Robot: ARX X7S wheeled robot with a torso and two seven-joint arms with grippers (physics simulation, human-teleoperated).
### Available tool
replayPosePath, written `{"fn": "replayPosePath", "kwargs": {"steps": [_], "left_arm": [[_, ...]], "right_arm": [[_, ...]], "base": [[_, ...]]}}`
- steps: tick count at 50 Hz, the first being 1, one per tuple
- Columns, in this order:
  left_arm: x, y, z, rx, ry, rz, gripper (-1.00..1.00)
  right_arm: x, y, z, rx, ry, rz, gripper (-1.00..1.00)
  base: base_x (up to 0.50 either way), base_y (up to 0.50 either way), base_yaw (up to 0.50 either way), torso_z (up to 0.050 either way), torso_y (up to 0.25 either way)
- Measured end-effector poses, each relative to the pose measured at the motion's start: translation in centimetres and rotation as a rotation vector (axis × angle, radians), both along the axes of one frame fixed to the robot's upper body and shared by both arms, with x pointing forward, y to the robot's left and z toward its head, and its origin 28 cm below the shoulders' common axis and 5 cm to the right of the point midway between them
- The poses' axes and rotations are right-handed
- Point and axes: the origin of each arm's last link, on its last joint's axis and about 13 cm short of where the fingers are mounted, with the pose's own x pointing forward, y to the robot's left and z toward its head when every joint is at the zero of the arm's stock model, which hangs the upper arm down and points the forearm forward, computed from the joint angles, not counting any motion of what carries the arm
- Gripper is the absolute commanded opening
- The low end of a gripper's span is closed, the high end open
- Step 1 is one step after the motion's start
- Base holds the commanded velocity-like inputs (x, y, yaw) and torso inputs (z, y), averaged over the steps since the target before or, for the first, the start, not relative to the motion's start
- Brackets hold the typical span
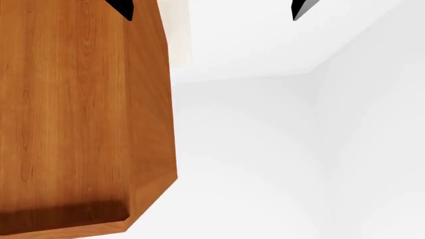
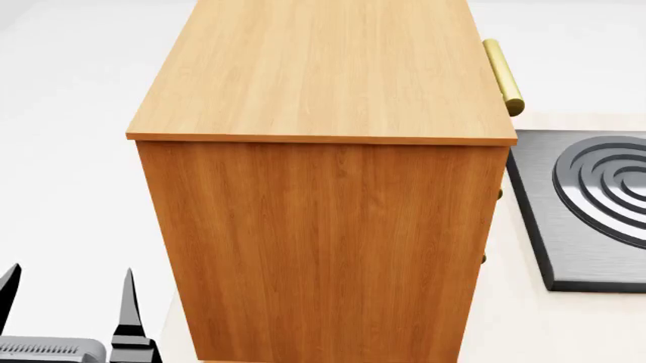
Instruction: Put the bowl on the top of the cabinet.
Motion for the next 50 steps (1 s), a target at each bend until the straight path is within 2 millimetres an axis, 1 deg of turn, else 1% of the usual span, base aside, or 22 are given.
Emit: {"fn": "replayPosePath", "kwargs": {"steps": [12, 20, 26, 41, 50], "left_arm": [[0.0, 0.0, 0.0, 0.000, 0.000, 0.002, 1.00], [0.0, 0.1, -0.1, -0.001, 0.001, 0.003, 1.00], [0.0, 0.1, -0.1, -0.001, 0.002, 0.004, 1.00], [0.0, 0.1, -0.1, -0.002, 0.002, 0.004, 1.00], [0.0, 0.2, -0.1, -0.002, 0.003, 0.005, 1.00]], "right_arm": [[0.1, 0.6, 0.2, 0.022, -0.005, 0.024, -1.00], [0.6, 1.4, 1.4, 0.027, -0.021, 0.054, -1.00], [1.2, 2.3, 3.3, 0.033, -0.043, 0.085, -1.00], [2.6, 4.6, 9.1, 0.043, -0.133, 0.164, -1.00], [3.4, 5.9, 12.3, 0.059, -0.191, 0.197, -1.00]], "base": [[0.00, 0.00, 0.00, 0.000, 0.001], [0.00, 0.00, 0.00, 0.000, 0.000], [0.00, 0.00, 0.00, 0.000, 0.000], [0.00, 0.00, 0.00, 0.000, 0.001], [0.00, 0.00, 0.00, 0.000, 0.000]]}}
